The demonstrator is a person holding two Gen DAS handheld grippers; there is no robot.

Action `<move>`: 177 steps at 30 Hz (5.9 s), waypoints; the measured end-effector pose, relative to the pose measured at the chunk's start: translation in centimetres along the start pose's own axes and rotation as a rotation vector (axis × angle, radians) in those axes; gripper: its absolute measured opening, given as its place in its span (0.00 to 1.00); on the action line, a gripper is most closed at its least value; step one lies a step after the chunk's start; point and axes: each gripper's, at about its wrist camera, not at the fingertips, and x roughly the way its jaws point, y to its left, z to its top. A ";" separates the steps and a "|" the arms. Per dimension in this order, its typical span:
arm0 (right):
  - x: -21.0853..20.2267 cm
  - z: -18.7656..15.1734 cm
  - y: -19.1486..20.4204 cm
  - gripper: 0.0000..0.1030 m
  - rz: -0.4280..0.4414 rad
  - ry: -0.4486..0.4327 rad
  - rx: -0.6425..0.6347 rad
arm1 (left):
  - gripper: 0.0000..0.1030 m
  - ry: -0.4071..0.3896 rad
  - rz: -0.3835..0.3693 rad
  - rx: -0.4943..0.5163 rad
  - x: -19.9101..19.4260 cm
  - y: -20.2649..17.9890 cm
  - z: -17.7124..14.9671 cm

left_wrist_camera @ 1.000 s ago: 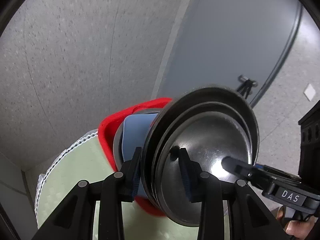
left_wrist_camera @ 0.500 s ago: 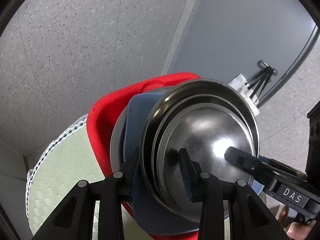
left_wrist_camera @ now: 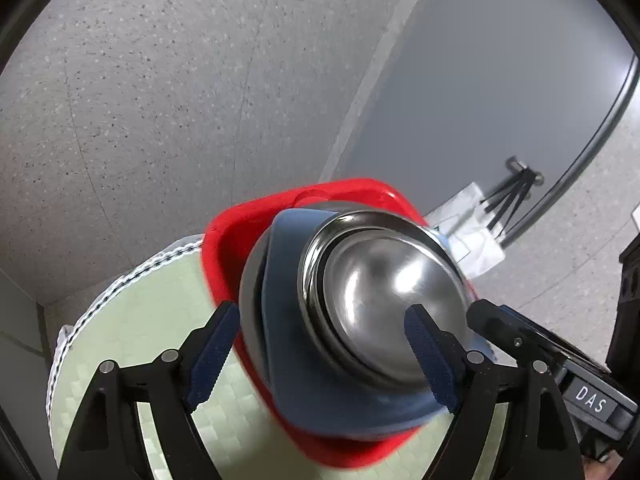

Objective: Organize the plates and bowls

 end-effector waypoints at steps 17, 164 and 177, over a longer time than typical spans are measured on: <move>-19.6 -14.5 7.8 0.78 -0.133 -0.274 -0.037 | 0.95 -0.308 0.094 0.255 -22.7 -1.9 -16.2; -90.1 -85.2 6.8 1.00 -0.149 -0.648 -0.261 | 1.00 -0.685 0.125 0.306 -106.6 -22.7 -117.3; -88.3 -83.8 7.2 1.00 -0.146 -0.640 -0.258 | 1.00 -0.682 0.135 0.303 -104.7 -23.3 -116.6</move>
